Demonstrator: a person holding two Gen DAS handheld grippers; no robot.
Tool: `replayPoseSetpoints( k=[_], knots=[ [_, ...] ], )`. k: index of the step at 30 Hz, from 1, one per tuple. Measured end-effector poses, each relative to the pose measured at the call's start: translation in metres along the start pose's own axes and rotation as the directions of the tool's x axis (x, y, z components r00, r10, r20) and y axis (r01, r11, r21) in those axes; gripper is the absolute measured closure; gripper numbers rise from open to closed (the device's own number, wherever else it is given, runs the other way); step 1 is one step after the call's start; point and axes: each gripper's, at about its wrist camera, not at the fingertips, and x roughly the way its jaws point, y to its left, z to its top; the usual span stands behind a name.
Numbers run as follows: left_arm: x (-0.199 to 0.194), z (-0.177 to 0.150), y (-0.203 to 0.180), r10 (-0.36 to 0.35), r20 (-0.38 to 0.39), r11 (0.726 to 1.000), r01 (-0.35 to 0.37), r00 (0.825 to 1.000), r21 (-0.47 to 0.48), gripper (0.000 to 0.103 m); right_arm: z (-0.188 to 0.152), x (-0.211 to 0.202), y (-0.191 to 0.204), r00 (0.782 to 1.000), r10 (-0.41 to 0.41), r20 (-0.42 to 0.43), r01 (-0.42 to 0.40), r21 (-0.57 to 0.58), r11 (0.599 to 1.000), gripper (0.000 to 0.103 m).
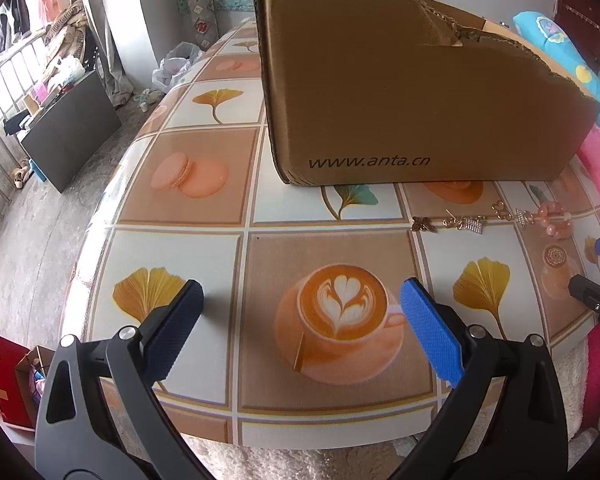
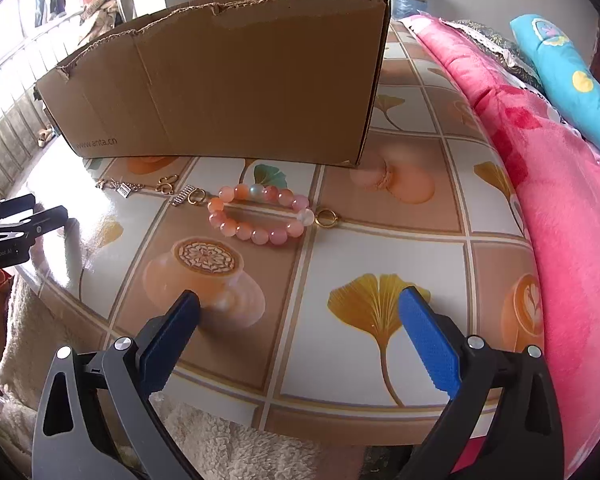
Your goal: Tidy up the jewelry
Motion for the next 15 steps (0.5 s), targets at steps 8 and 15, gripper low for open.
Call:
replayPoseSetpoints(
  k=[8,15],
  knots=[
    [0.0,0.002,0.0,-0.02,0.012,1.0,0.019,1.0,0.023,0.007,0.007,-0.03,0.014,0.969,0.222,0.112,-0.224,0.007,0.975,0.007],
    [-0.019,0.016,0.004,-0.134,0.118,0.99,0.138,0.984,-0.027,0.019,0.008,-0.025,0.039,0.926,0.355,0.127,-0.35,-0.058,0.935,0.033]
  ],
)
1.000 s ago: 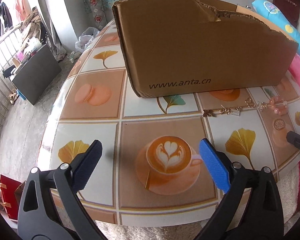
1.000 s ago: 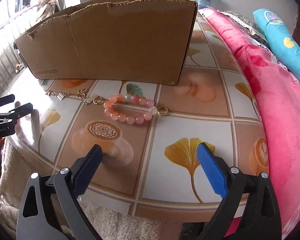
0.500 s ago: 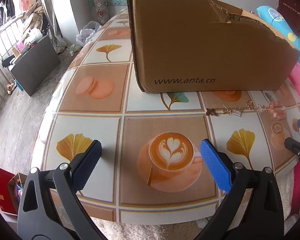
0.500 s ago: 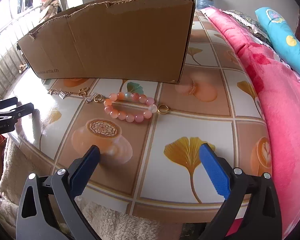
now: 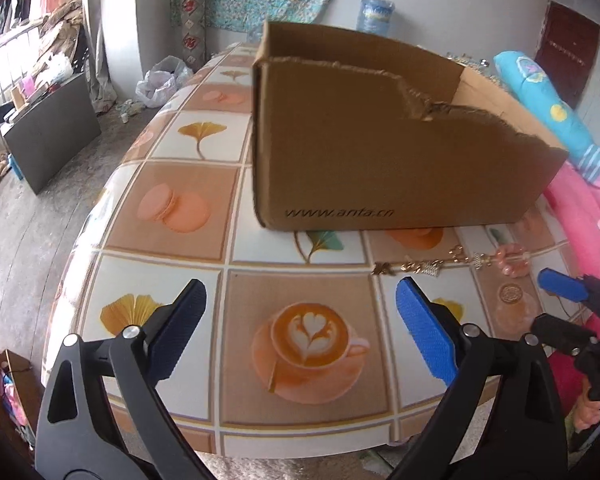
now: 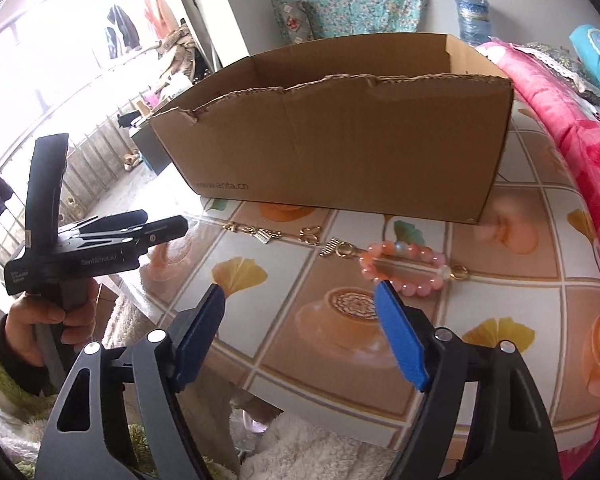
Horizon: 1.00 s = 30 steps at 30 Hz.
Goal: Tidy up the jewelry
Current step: 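Move the left gripper to the small gold charms and close on one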
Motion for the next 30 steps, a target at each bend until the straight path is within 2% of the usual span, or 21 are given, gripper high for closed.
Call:
replayPoseSetpoints(
  k=[1,2,4,7,10,17,19,24,26,27,30],
  knots=[
    [-0.001,0.002,-0.005,-0.009,0.007,1.0,0.009,1.0,0.026,0.028,0.0,0.001,0.001,1.0,0.012,0.002,-0.012,-0.006,1.0,0.037],
    [0.0,0.004,-0.009,-0.024,0.007,0.999,0.023,1.0,0.049,0.031,0.0,0.003,0.003,1.0,0.024,0.004,-0.024,-0.009,1.0,0.039],
    [0.002,0.006,-0.017,-0.063,0.001,0.994,0.063,0.998,0.085,0.043,-0.002,0.007,0.004,0.998,0.057,-0.006,-0.057,-0.003,0.998,0.047],
    [0.006,0.009,-0.031,-0.109,-0.021,0.984,0.111,0.994,0.138,0.054,-0.006,0.014,0.005,0.996,0.09,-0.024,-0.09,-0.002,0.996,0.053],
    [0.016,0.007,-0.046,-0.106,-0.052,0.972,0.114,0.993,0.203,0.066,-0.01,0.018,0.008,0.994,0.106,-0.027,-0.107,-0.009,0.994,0.057],
    [0.034,0.012,-0.067,-0.055,-0.101,0.942,0.085,0.993,0.323,0.074,-0.011,0.021,0.002,0.989,0.144,-0.023,-0.143,0.011,0.99,0.058],
    [0.04,0.012,-0.07,-0.048,-0.116,0.941,0.084,0.992,0.328,0.078,-0.01,0.022,0.001,0.989,0.148,-0.019,-0.148,0.014,0.989,0.058],
    [0.046,0.016,-0.072,-0.055,-0.13,0.942,0.095,0.99,0.323,0.079,-0.012,0.023,-0.001,0.987,0.159,-0.013,-0.158,0.018,0.987,0.059],
    [0.047,0.017,-0.072,-0.059,-0.135,0.944,0.099,0.989,0.313,0.083,-0.013,0.023,-0.002,0.987,0.161,-0.014,-0.161,0.024,0.987,0.059],
    [0.047,0.017,-0.071,-0.056,-0.135,0.944,0.097,0.989,0.316,0.089,-0.012,0.025,-0.004,0.986,0.165,-0.016,-0.164,0.027,0.986,0.059],
    [0.048,0.018,-0.073,-0.058,-0.135,0.944,0.098,0.989,0.315,0.091,-0.011,0.025,-0.006,0.986,0.168,-0.015,-0.167,0.036,0.985,0.059]
  ],
)
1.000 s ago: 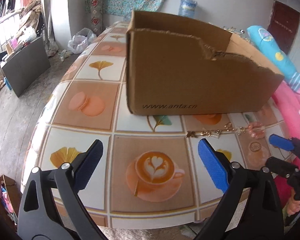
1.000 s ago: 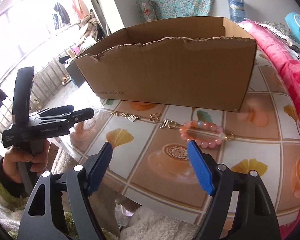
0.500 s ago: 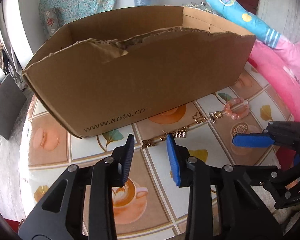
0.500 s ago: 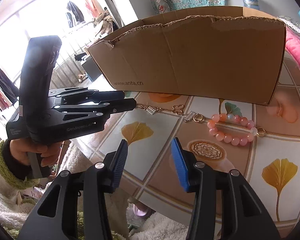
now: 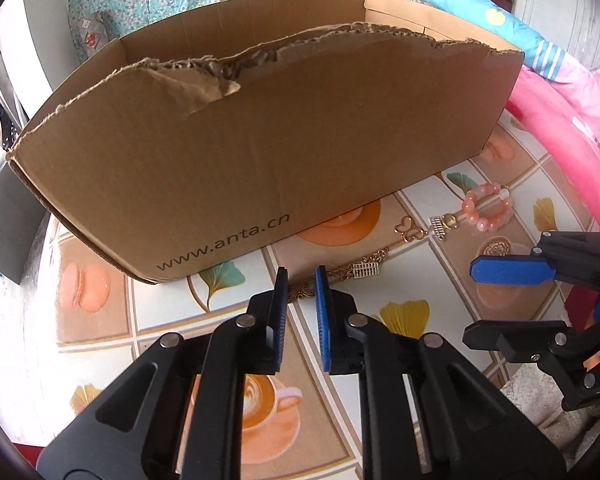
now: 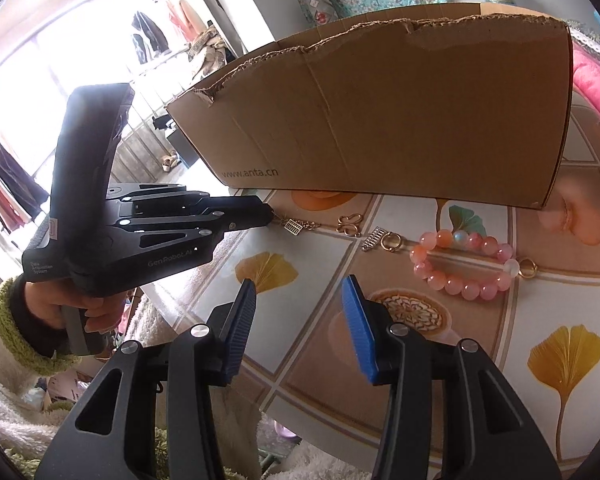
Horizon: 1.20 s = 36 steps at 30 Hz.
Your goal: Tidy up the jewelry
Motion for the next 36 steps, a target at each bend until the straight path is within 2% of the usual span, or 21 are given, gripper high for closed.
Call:
replayPoseSetpoints(
  k=[7,18,26,31,36],
  knots=[
    [-0.007,-0.01,0.009,-0.006,0.013,0.999,0.006,1.0,-0.039,0.092,0.004,-0.002,0.005,1.0,0.0,0.011,0.0,-0.003,1.0,0.059],
    [-0.036,-0.03,0.029,-0.002,0.093,0.989,0.016,0.996,-0.145,0.092,0.014,-0.001,0.026,0.999,-0.035,0.022,0.036,-0.057,0.998,0.06],
    [-0.044,-0.042,0.031,0.008,0.129,0.981,0.017,0.992,-0.194,0.092,0.033,0.023,0.042,0.996,-0.09,-0.015,0.087,-0.139,0.986,0.073],
    [-0.046,-0.05,0.028,0.006,0.139,0.982,0.02,0.99,-0.188,0.092,0.044,0.039,0.045,0.989,-0.135,-0.052,0.123,-0.198,0.973,0.082],
    [-0.046,-0.056,0.03,-0.002,0.144,0.981,0.03,0.99,-0.19,0.092,0.054,0.051,0.046,0.984,-0.159,-0.078,0.136,-0.24,0.961,0.082]
  ],
)
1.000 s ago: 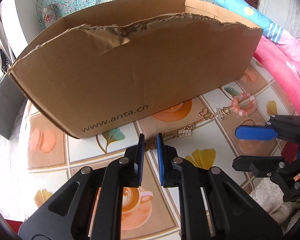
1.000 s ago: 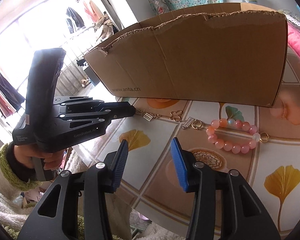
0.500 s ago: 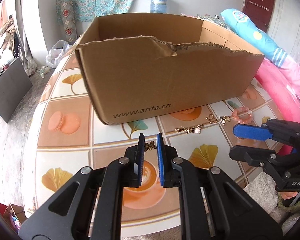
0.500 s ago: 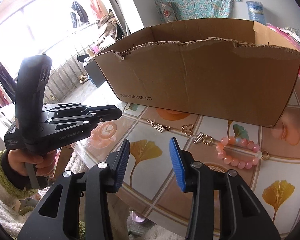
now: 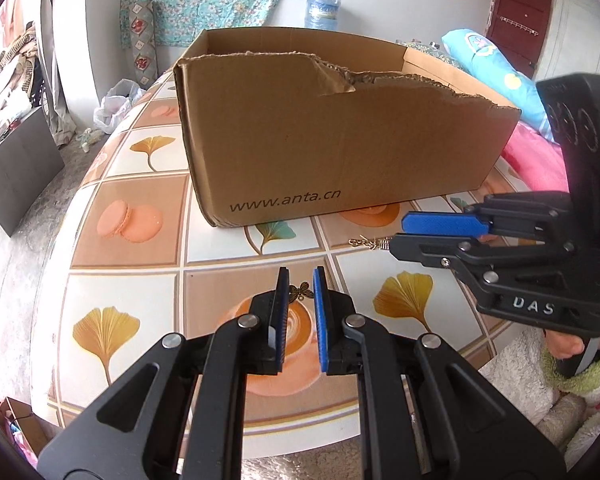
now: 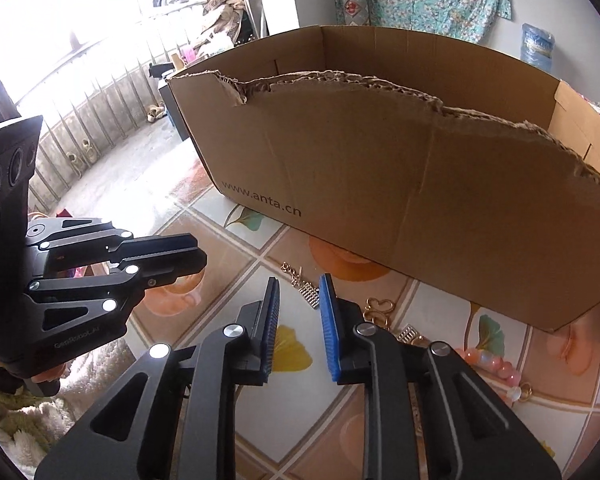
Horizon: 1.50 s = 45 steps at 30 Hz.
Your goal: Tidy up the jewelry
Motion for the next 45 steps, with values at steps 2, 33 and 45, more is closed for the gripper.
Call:
replayPoseSetpoints(
  k=[2,33,45],
  knots=[
    [0.0,-0.001,0.002,-0.009,-0.002,1.0,0.009,1.0,-0.012,0.092,0.004,0.004,0.003,1.0,0.005,-0.012,-0.005,-0.012,1.0,0.082],
    [0.003,-0.011,0.029,-0.054,0.01,0.989,0.055,0.998,-0.137,0.099,-0.004,0.0,0.035,0.987,-0.066,-0.143,0.047,-0.128,0.991,0.095],
    [-0.016,-0.013,0.038,-0.106,0.095,0.983,0.118,0.99,-0.14,0.099,0.009,-0.014,0.025,0.992,-0.007,-0.125,0.001,-0.044,0.999,0.101]
  ],
)
